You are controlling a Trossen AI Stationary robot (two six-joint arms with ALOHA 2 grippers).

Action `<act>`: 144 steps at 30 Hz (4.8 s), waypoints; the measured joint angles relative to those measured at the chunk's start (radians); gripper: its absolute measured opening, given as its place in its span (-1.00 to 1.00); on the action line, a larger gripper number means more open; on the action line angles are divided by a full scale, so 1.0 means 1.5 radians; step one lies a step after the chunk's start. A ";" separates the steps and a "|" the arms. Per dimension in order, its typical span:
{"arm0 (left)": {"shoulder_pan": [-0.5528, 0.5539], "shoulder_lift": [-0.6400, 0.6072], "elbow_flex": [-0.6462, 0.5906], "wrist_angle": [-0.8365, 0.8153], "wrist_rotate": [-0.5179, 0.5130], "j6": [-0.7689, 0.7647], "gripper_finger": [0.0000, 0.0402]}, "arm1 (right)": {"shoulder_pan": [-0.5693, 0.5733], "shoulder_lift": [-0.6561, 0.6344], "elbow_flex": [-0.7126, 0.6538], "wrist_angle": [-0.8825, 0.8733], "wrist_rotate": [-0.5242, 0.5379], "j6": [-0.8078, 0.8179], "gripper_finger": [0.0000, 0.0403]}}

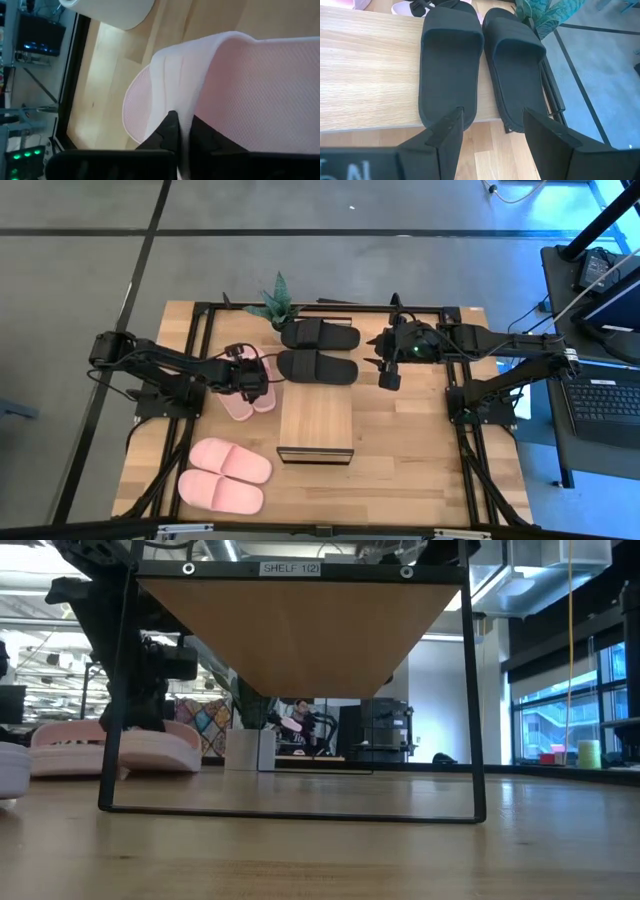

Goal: Pick and place slides into the shelf
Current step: Put the pink slide under the shelf

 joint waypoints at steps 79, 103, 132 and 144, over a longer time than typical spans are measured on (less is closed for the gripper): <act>-0.031 0.140 0.536 0.745 -0.285 1.041 -0.99 | -0.001 0.003 0.001 0.315 -0.070 0.258 0.01; -0.042 0.140 0.536 0.792 -0.262 1.094 -0.99 | -0.041 0.004 0.001 0.348 -0.086 0.489 0.01; -0.031 0.139 0.536 0.846 -0.254 1.110 -0.99 | -0.032 0.052 0.001 0.421 -0.104 0.444 0.00; -0.031 0.138 0.536 0.858 -0.229 1.129 -0.84 | -0.033 0.067 0.000 0.438 -0.099 0.390 -0.62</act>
